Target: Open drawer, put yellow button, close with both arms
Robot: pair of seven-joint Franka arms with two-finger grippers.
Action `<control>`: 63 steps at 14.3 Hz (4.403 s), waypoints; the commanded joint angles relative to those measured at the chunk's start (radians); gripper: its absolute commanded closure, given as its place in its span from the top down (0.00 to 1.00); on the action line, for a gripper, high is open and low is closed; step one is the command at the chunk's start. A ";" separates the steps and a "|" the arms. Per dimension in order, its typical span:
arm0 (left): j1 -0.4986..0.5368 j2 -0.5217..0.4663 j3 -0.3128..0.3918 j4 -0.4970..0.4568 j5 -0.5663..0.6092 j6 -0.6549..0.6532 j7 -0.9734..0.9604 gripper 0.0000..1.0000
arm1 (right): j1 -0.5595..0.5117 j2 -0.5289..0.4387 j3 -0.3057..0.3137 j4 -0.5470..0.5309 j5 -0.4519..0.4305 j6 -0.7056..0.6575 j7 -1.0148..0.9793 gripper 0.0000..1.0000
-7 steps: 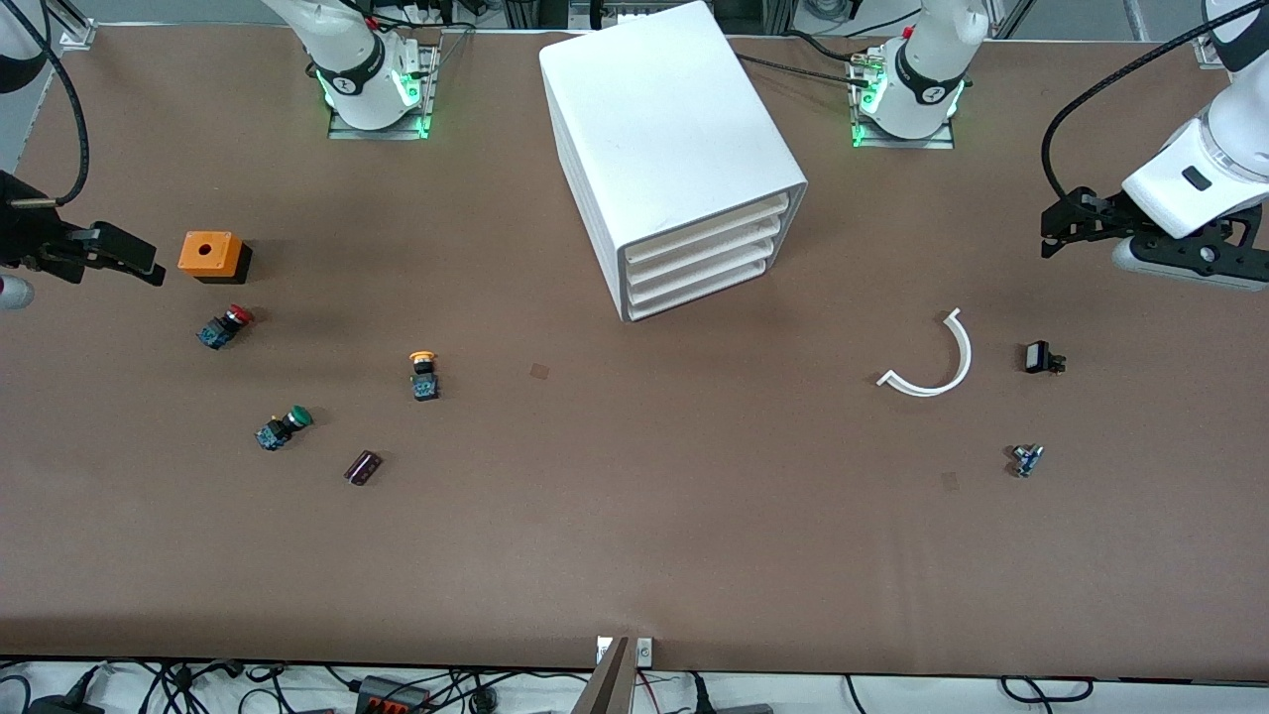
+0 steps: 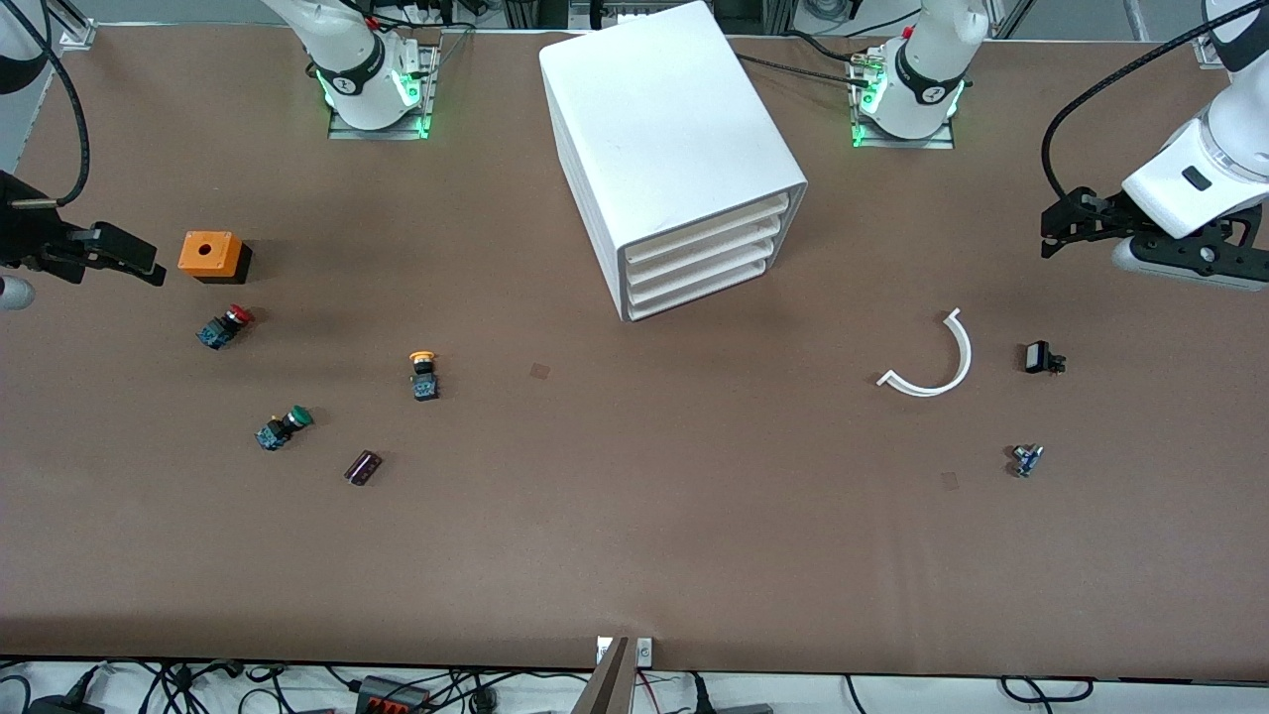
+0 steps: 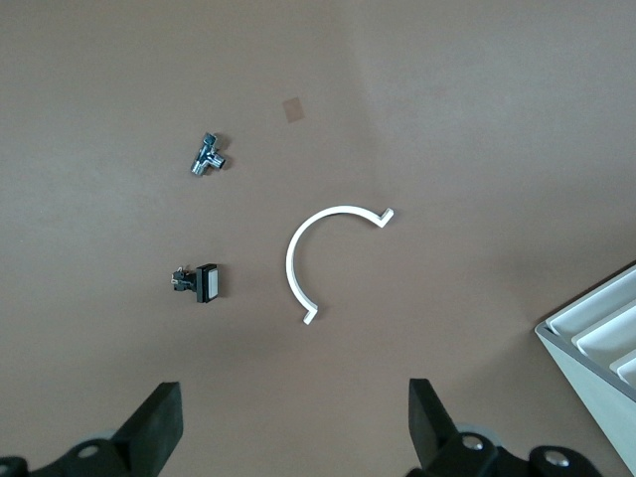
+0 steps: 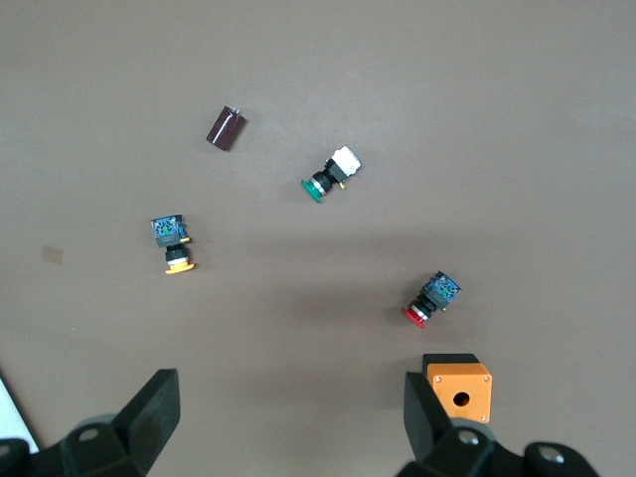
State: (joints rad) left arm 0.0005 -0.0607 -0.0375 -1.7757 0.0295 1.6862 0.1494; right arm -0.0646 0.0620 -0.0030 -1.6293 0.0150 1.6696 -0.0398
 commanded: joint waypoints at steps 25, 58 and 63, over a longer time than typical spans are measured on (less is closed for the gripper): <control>-0.022 0.447 -0.129 -0.151 -0.991 -0.194 0.625 0.48 | 0.270 0.430 0.018 -0.078 0.006 0.268 0.023 1.00; 0.033 0.651 -0.168 0.087 -0.930 -0.091 0.521 1.00 | 0.333 0.555 0.018 0.069 0.005 0.350 0.034 0.09; 0.047 0.596 -0.168 0.304 -0.711 -0.299 0.095 1.00 | 0.390 0.546 0.017 0.330 0.003 0.175 0.038 0.09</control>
State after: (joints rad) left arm 0.0487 0.5650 -0.2075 -1.5746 -0.7764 1.4725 0.4111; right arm 0.2783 0.6035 0.0187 -1.4050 0.0169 1.9276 -0.0031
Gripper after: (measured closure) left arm 0.203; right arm 0.608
